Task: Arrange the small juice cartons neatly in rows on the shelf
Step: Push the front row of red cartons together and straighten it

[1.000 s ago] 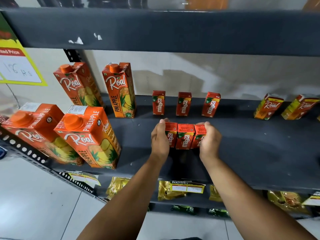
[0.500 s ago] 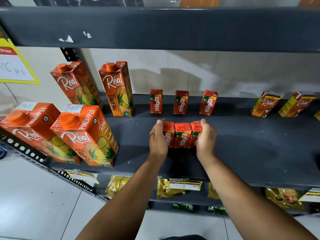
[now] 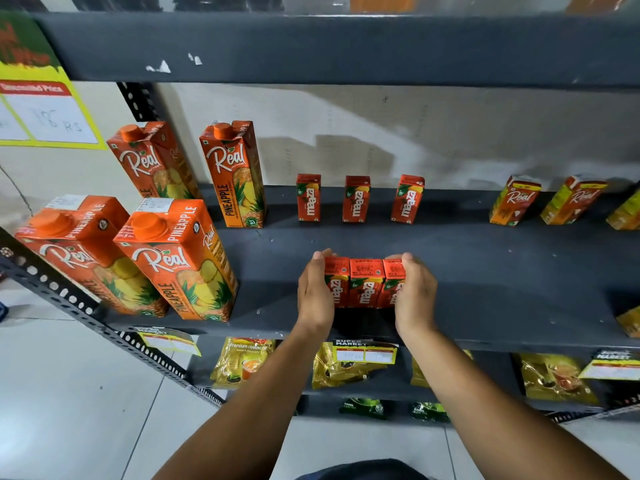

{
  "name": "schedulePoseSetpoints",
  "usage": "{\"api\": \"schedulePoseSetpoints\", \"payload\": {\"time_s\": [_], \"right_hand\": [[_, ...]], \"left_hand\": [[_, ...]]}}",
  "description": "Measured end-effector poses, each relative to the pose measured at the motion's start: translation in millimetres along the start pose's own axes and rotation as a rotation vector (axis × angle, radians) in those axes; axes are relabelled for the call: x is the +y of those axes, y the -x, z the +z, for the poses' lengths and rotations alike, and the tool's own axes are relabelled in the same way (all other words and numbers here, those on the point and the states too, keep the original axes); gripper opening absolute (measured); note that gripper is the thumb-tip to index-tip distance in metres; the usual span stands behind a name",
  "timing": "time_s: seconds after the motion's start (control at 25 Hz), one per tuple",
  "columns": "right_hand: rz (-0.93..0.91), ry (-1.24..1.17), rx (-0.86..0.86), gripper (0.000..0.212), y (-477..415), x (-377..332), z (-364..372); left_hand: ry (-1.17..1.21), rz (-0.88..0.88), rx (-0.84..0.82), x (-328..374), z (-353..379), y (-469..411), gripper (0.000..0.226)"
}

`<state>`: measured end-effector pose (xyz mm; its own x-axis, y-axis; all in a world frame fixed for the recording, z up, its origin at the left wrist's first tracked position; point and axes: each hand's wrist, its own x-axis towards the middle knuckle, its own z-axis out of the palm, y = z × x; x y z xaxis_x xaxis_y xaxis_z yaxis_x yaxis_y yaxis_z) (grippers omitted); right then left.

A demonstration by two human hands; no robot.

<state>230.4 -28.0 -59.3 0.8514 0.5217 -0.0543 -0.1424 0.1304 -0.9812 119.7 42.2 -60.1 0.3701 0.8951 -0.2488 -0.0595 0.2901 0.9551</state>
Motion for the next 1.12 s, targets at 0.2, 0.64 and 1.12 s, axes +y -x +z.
{"api": "schedulePoseSetpoints", "payload": {"time_s": [0.2, 0.64, 1.12], "right_hand": [[-0.060, -0.001, -0.010, 0.032, 24, -1, -11], [-0.036, 0.074, 0.010, 0.033, 27, -2, -12], [-0.020, 0.080, -0.006, 0.035, 25, 0, -12]], "left_hand": [[0.038, 0.016, -0.034, -5, -6, 24, 0.040], [0.017, -0.010, -0.030, 0, -6, 30, 0.045], [0.006, -0.004, -0.040, -6, -6, 26, 0.047]]}}
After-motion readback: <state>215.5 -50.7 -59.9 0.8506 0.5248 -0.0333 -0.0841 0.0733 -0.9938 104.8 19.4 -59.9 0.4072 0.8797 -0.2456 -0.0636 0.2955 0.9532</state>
